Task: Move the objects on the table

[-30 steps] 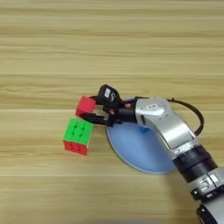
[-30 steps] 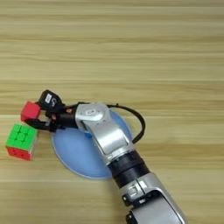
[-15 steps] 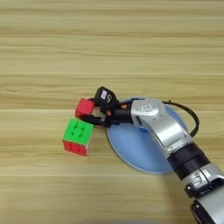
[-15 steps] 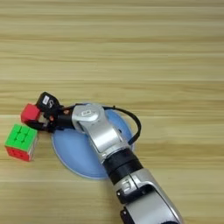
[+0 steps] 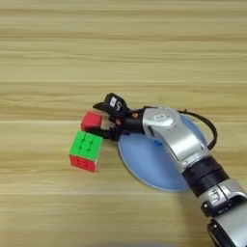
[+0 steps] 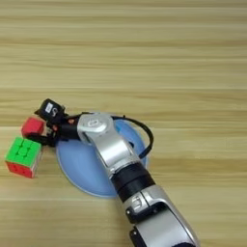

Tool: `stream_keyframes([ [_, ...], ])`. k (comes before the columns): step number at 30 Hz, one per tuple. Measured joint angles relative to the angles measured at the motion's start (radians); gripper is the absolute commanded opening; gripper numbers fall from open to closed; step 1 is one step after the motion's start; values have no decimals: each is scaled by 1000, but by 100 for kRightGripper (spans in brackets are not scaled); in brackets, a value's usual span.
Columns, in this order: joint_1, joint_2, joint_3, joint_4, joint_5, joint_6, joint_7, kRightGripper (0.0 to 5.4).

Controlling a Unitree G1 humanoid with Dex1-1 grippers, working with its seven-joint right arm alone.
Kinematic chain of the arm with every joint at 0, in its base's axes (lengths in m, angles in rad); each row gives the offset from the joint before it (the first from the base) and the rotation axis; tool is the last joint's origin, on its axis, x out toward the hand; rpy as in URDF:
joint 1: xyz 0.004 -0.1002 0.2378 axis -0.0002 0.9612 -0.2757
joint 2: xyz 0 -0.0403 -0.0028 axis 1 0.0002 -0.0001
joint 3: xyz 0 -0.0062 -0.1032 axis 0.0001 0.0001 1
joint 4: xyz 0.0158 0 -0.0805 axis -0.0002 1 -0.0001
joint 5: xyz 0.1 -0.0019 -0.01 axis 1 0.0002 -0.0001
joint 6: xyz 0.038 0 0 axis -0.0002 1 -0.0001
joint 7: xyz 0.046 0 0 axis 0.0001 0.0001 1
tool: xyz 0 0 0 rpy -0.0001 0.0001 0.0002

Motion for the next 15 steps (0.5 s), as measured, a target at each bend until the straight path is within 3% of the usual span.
stream_keyframes([
  [11, -11, -24, -84, -146, 67, 82, 5, 535],
  [15, -23, -39, -119, -170, 92, 106, 12, 538],
])
